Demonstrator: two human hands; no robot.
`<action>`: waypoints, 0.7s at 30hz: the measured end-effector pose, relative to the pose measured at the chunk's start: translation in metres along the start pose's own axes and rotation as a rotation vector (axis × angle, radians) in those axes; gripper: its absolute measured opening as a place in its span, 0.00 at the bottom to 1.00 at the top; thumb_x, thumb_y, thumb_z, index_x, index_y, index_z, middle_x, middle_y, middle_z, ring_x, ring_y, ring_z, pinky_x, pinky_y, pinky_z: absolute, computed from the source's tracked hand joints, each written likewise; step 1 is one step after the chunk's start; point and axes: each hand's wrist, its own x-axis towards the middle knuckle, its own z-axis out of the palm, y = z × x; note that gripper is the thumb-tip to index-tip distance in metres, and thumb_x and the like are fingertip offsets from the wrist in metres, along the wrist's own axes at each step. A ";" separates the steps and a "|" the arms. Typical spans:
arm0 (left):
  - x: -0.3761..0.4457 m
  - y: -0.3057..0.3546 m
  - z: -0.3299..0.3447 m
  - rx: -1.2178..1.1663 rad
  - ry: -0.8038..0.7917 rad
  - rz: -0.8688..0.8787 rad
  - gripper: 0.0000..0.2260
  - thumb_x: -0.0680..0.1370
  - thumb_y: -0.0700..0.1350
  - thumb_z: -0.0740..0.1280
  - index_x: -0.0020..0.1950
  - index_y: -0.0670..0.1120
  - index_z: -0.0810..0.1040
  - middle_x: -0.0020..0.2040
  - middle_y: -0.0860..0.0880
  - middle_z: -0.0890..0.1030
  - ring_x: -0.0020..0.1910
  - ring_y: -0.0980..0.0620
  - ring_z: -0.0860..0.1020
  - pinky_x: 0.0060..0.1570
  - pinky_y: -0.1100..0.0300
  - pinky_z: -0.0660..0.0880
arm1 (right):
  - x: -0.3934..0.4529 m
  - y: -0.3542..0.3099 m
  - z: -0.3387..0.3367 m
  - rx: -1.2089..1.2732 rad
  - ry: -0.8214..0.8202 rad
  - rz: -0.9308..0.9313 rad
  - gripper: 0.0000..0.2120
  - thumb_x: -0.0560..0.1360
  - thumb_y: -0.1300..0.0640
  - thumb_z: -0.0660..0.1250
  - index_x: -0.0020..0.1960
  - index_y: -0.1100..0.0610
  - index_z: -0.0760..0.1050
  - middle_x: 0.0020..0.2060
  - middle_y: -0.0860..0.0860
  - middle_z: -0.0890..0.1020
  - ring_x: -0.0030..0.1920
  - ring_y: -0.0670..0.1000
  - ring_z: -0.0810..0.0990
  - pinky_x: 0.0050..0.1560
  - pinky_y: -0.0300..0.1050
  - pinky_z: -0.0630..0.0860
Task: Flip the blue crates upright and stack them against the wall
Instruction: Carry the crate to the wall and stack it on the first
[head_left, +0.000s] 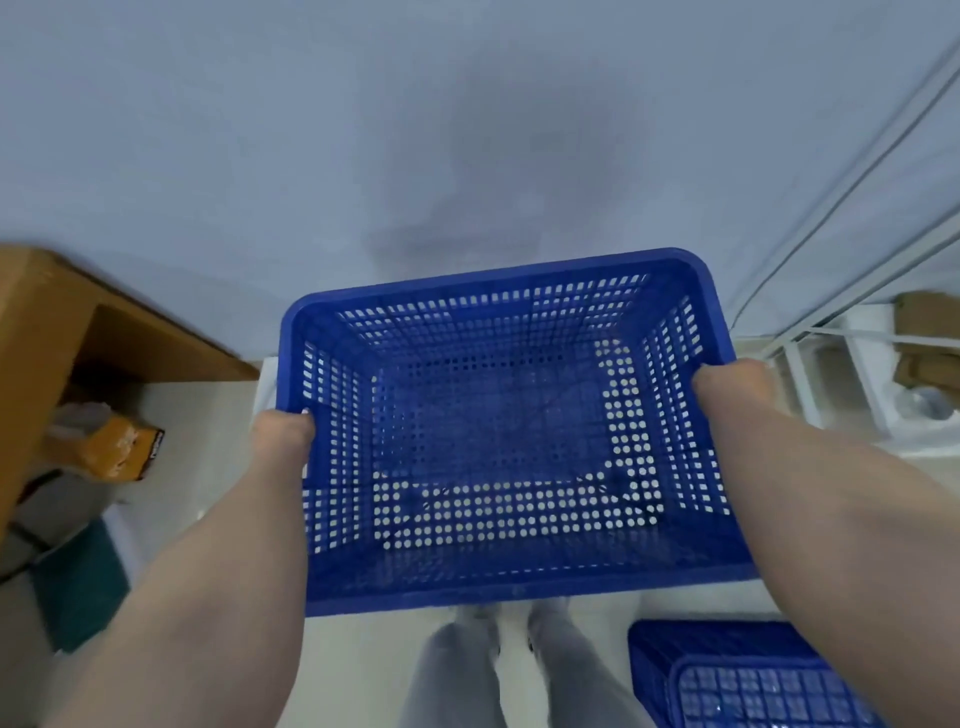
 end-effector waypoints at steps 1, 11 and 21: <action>0.013 0.004 0.007 -0.001 0.002 -0.012 0.19 0.72 0.49 0.69 0.58 0.40 0.77 0.50 0.39 0.82 0.47 0.39 0.82 0.51 0.43 0.81 | 0.009 -0.007 0.007 0.002 0.005 -0.001 0.12 0.71 0.60 0.65 0.54 0.61 0.75 0.44 0.57 0.78 0.42 0.59 0.77 0.42 0.48 0.73; 0.101 0.053 0.053 0.079 -0.029 -0.032 0.14 0.75 0.50 0.69 0.52 0.42 0.73 0.50 0.39 0.82 0.48 0.38 0.82 0.54 0.41 0.80 | 0.076 -0.055 0.090 -0.067 0.060 -0.038 0.11 0.73 0.58 0.66 0.53 0.62 0.75 0.45 0.58 0.78 0.44 0.60 0.78 0.44 0.47 0.74; 0.169 0.079 0.094 0.108 -0.032 -0.039 0.21 0.77 0.51 0.68 0.63 0.38 0.76 0.54 0.37 0.82 0.50 0.36 0.82 0.54 0.42 0.80 | 0.122 -0.066 0.155 -0.064 0.059 0.025 0.09 0.74 0.56 0.67 0.47 0.61 0.70 0.43 0.56 0.76 0.42 0.59 0.76 0.47 0.51 0.78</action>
